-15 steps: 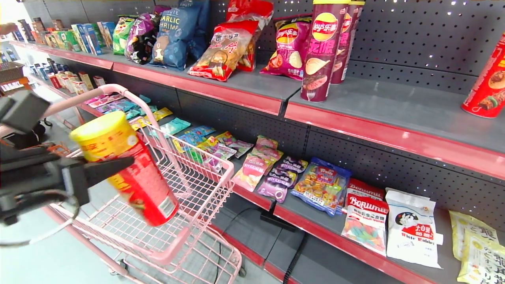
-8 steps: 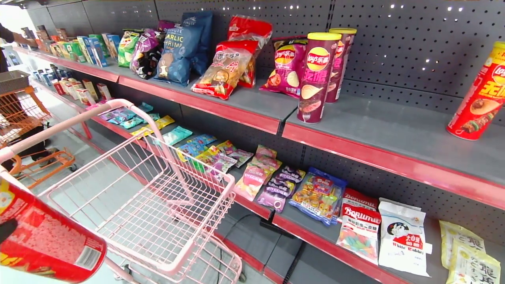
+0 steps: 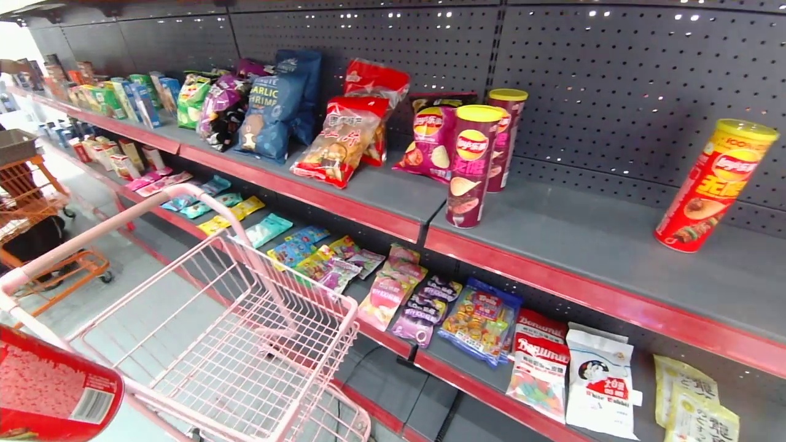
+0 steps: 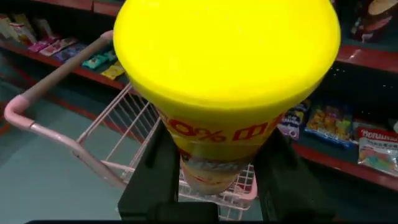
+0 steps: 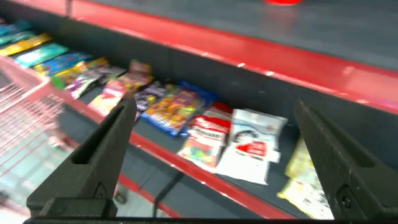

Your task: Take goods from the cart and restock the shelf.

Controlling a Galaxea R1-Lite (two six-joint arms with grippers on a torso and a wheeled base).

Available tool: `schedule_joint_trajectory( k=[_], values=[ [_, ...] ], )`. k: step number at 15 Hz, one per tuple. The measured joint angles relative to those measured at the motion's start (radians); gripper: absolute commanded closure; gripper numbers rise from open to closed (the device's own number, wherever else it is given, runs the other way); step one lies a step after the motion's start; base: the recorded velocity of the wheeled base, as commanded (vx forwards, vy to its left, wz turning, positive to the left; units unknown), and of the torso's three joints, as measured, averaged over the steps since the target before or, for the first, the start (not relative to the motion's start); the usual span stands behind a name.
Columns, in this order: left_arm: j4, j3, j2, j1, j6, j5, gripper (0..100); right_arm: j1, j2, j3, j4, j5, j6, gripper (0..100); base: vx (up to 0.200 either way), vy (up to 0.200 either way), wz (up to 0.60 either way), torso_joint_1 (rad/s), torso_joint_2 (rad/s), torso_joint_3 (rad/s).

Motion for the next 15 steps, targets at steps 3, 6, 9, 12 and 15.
schedule_joint_trajectory(
  k=[3, 6, 9, 12, 15],
  values=[
    [0.003, 0.004, -0.019, 0.000, 0.000, 0.002, 100, 0.000, 0.000, 0.000, 0.000, -0.001, 0.000, 0, 0.000, 0.000, -0.60, 0.028, -0.03, -0.038],
    [0.004, 0.006, -0.019, 0.003, 0.059, 0.019, 100, 0.000, 0.000, 0.000, 0.000, 0.000, 0.000, 0, 0.000, 0.000, -0.60, 0.007, 0.00, -0.002],
    [0.004, 0.013, -0.016, 0.005, 0.112, 0.055, 100, 0.000, 0.000, 0.000, 0.001, 0.000, 0.000, 0, 0.000, 0.000, -0.40, 0.003, 0.00, 0.000],
    [0.005, 0.016, -0.015, 0.006, 0.114, 0.059, 100, 0.001, 0.000, 0.000, 0.002, 0.000, 0.000, 0, 0.133, 0.000, 0.00, -0.002, 0.00, 0.000],
    [0.003, 0.017, -0.017, 0.005, 0.123, 0.059, 100, 0.001, 0.000, 0.000, 0.002, 0.000, -0.001, 0, 0.200, 0.000, 0.00, 0.002, -0.01, -0.002]
  ],
)
